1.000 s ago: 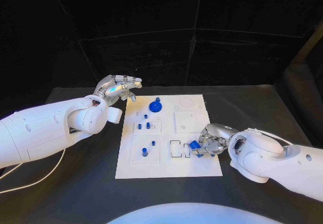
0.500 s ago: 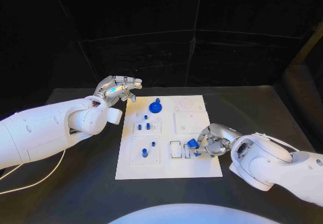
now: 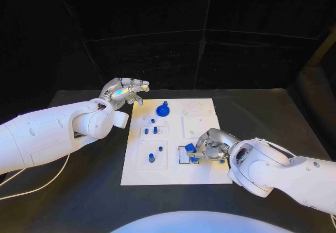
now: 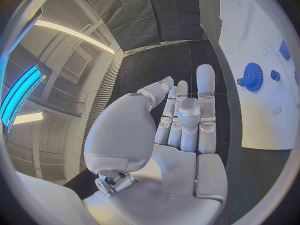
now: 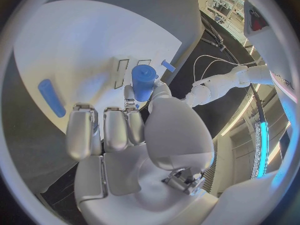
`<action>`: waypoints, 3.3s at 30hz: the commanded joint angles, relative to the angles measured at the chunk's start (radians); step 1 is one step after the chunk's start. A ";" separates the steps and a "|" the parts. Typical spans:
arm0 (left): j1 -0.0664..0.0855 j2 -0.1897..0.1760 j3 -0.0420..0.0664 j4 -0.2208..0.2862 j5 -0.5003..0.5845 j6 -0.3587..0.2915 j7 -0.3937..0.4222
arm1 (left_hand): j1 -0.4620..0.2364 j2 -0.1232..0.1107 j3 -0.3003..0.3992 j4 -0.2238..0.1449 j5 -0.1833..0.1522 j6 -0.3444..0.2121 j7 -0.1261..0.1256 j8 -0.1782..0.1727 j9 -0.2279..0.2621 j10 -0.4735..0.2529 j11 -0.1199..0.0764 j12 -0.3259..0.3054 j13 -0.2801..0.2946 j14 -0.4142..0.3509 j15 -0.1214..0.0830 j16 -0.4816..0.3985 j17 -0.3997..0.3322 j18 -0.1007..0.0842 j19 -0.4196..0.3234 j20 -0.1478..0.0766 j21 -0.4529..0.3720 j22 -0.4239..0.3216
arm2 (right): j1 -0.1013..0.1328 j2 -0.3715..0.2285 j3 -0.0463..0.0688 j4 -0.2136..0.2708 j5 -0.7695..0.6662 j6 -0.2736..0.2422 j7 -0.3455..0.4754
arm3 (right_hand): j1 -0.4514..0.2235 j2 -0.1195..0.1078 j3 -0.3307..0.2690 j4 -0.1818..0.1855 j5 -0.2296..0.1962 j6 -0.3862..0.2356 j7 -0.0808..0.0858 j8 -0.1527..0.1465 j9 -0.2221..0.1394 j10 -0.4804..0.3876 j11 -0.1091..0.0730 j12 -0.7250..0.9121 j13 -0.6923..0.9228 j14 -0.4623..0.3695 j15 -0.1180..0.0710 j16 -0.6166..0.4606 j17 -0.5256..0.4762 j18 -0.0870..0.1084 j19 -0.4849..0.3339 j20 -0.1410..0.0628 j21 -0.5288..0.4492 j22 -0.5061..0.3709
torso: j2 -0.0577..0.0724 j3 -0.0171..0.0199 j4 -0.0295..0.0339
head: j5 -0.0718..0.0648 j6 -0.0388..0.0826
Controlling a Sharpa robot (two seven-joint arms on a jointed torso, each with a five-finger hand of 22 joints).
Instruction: Assemble the parts on the task board
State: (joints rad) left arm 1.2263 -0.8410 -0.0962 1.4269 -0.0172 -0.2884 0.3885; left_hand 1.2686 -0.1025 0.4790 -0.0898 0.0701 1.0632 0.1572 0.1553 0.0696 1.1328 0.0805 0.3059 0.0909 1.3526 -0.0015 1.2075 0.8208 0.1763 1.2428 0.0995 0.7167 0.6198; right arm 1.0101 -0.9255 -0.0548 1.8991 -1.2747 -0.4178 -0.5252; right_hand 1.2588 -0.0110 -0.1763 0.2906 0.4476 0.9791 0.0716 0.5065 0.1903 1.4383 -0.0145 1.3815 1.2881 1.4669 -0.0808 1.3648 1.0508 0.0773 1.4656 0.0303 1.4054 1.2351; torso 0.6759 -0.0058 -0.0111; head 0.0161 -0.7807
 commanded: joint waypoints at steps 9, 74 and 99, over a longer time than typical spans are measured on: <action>0.001 0.000 0.000 0.004 0.002 0.014 0.005 | 0.001 0.009 -0.007 -0.001 -0.003 -0.002 -0.001 0.003 -0.001 -0.003 -0.001 0.003 0.001 -0.004 -0.002 -0.002 -0.001 0.007 -0.004 -0.002 -0.005 -0.001 | 0.002 0.058 0.001 -0.045 0.031 0.041 -0.041 | -0.042 0.013 -0.024 -0.001 -0.013 0.040 -0.025 0.021 0.016 0.001 -0.014 -0.009 0.000 0.027 -0.013 0.000 -0.005 -0.014 0.008 -0.014 0.007 0.001 | 0.000 0.0007 -0.0007 | 0.007 -0.005; 0.001 -0.003 0.000 0.000 0.002 0.016 0.002 | 0.000 0.010 -0.009 0.001 -0.003 -0.005 0.000 0.004 -0.001 -0.006 0.000 0.005 0.001 -0.005 -0.001 -0.002 -0.002 0.007 -0.004 -0.002 -0.006 -0.002 | 0.013 -0.146 0.002 0.023 -0.015 -0.052 0.103 | 0.053 -0.011 0.026 -0.099 -0.124 -0.084 0.015 -0.016 0.036 -0.020 0.018 -0.077 -0.015 0.016 0.010 -0.049 -0.085 -0.008 -0.007 0.005 -0.020 -0.027 | -0.002 0.0023 -0.0067 | -0.032 0.007; 0.001 -0.002 0.000 0.002 0.002 0.017 0.002 | 0.000 0.010 -0.009 0.001 -0.003 -0.005 0.000 0.004 -0.001 -0.006 0.000 0.005 0.001 -0.005 -0.001 -0.002 -0.002 0.007 -0.004 -0.002 -0.006 -0.002 | 0.014 -0.217 0.000 0.007 -0.168 0.145 -0.019 | 0.039 -0.007 -0.011 -0.089 -0.094 -0.006 0.004 -0.060 0.020 -0.021 0.010 -0.090 -0.021 0.013 0.006 -0.061 -0.104 -0.007 -0.007 0.005 -0.022 -0.026 | -0.003 0.0039 -0.0083 | -0.043 0.000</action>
State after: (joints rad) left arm 1.2262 -0.8423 -0.0968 1.4273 -0.0163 -0.2826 0.3862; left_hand 1.2686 -0.1025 0.4732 -0.0897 0.0701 1.0633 0.1572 0.1552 0.0696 1.1328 0.0805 0.3059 0.0908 1.3527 -0.0016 1.2075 0.8201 0.1763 1.2428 0.0995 0.7167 0.6185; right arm 1.0231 -1.1466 -0.0546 1.9094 -1.3937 -0.3341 -0.5091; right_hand 1.3049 -0.0182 -0.1821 0.2030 0.3531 0.9680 0.0752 0.4527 0.2116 1.4148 -0.0016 1.2921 1.2651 1.4669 -0.0768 1.3088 0.9479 0.0773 1.4584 0.0306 1.3889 1.2087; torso 0.6724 -0.0027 -0.0207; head -0.0286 -0.7802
